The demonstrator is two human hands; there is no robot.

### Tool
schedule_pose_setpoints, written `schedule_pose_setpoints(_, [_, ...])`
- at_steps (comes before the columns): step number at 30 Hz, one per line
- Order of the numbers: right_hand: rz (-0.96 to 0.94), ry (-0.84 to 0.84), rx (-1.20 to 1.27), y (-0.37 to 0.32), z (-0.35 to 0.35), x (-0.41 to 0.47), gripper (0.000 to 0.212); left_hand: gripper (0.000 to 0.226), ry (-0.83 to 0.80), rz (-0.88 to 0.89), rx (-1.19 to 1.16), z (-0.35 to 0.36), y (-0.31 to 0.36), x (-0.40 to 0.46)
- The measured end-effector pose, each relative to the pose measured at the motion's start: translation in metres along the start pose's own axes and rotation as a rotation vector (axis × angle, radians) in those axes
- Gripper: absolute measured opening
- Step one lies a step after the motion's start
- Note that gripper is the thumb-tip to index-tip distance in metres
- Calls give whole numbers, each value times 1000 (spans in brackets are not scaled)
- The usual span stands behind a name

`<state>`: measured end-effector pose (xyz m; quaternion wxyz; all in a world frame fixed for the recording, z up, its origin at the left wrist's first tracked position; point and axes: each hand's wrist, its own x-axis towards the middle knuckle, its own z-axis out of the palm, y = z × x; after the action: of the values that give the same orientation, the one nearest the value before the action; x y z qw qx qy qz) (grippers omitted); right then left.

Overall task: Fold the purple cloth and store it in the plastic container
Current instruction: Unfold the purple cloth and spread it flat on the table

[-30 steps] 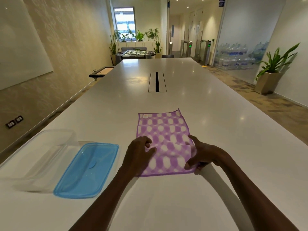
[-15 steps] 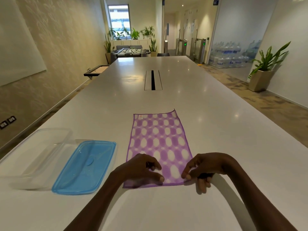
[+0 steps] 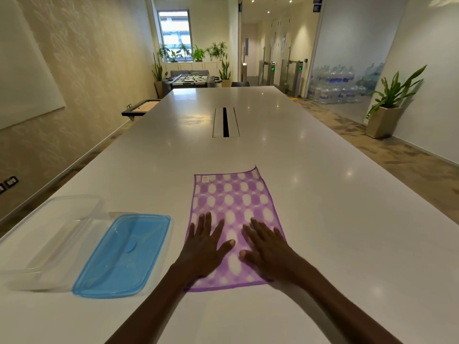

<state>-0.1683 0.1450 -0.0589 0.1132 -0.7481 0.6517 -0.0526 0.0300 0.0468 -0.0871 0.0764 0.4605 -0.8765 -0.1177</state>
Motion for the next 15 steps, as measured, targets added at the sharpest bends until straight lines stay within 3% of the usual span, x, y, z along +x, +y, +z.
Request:
schedule_pose_setpoints(4, [59,47,-58,5,25,-2,77,85,-68,-2,48,-1,-3,4])
schedule_pose_setpoints(7, [62,-55,-71,6,11,14,87,78,-108,-33,-7,-6,1,12])
schedule_pose_setpoints(9, [27,-27,-68,6,-3,30,97,73,-74,-49,-14,-12,2,23])
schedule_pose_setpoints(15, [76,124,-1,11,-23,94,65,58,94,10,54,-34,4,70])
